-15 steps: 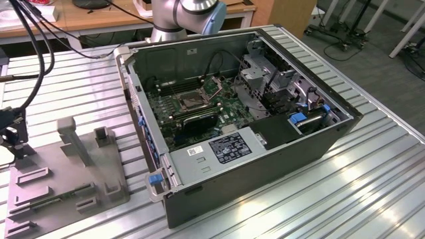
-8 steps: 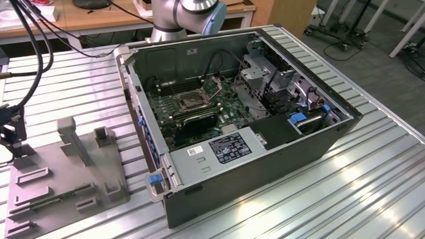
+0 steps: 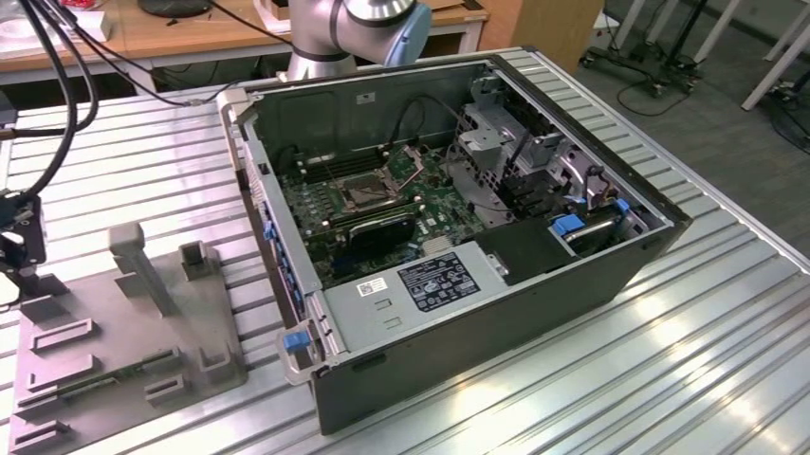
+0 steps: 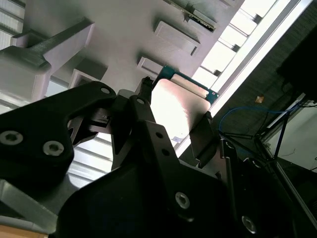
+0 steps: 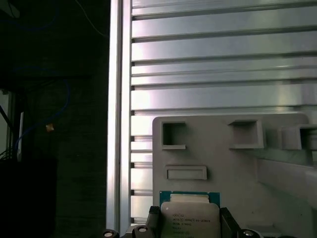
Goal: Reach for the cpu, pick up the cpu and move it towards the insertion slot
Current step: 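Pick up the cpu and move it towards the insertion slot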
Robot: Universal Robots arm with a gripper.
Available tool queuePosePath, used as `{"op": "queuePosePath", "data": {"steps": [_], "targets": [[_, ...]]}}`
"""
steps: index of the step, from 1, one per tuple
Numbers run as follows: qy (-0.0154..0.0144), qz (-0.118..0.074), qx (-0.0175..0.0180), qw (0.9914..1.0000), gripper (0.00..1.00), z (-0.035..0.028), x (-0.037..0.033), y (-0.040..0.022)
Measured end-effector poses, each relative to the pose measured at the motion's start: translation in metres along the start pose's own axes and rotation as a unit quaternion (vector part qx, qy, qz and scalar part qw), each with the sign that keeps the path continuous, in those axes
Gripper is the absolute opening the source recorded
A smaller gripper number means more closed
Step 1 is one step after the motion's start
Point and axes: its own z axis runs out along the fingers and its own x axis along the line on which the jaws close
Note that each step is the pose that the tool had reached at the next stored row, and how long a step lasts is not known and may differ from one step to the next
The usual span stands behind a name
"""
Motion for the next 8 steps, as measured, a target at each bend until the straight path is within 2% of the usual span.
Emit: {"op": "queuePosePath", "data": {"steps": [8], "targets": [[0.0, 0.0, 0.0, 1.0, 0.54, -0.0071, 0.0002, 0.0005]]}}
